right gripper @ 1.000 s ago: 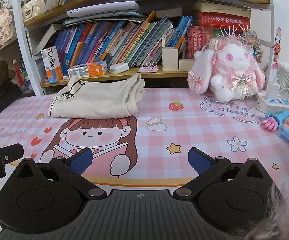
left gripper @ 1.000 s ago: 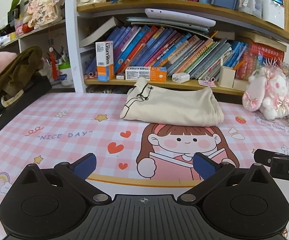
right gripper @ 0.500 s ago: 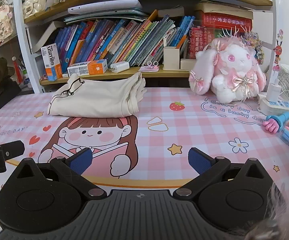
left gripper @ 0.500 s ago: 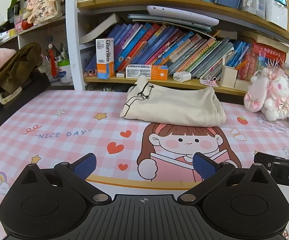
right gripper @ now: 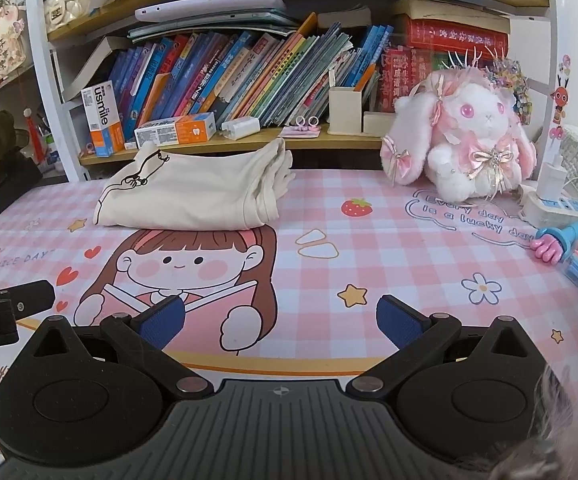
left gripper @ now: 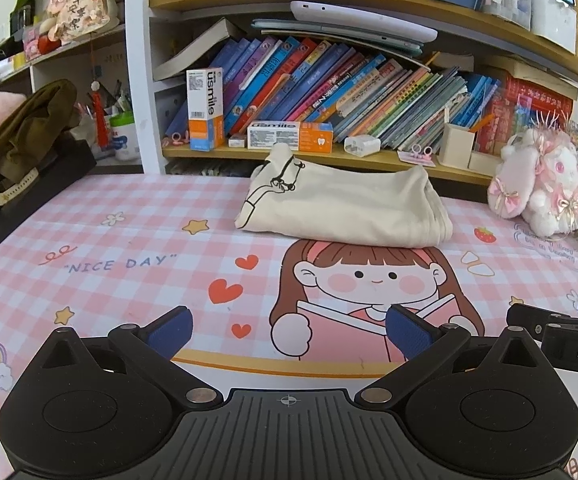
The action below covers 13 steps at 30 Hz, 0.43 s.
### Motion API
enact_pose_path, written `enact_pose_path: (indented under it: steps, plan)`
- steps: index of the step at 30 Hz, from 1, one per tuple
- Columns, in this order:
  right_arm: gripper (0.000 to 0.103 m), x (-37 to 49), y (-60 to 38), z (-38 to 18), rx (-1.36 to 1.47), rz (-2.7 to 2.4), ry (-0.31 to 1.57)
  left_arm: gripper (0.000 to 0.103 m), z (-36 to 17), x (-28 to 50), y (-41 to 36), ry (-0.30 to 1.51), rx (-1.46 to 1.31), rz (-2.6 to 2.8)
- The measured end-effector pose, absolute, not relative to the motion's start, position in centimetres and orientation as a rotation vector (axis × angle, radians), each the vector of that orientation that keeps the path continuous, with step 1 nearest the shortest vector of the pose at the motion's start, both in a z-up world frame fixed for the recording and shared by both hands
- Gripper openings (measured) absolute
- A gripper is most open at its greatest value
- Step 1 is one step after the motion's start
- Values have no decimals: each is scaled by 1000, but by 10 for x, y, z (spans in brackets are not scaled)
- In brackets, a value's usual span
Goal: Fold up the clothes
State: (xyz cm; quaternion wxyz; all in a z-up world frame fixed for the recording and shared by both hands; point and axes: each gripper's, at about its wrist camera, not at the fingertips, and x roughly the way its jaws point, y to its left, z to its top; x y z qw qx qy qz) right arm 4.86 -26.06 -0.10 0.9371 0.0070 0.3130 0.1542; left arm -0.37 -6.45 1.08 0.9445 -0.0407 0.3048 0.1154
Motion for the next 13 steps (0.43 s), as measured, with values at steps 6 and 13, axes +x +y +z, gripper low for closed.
enact_pose_path:
  steps: [6,13]
  plan:
    - [103,50,-261,-2,20,314,647,103,10,-3,-64,621,-86,240]
    - [103,51,-261,-3,25,312,657,103,8,-2,-63,629,-91,243]
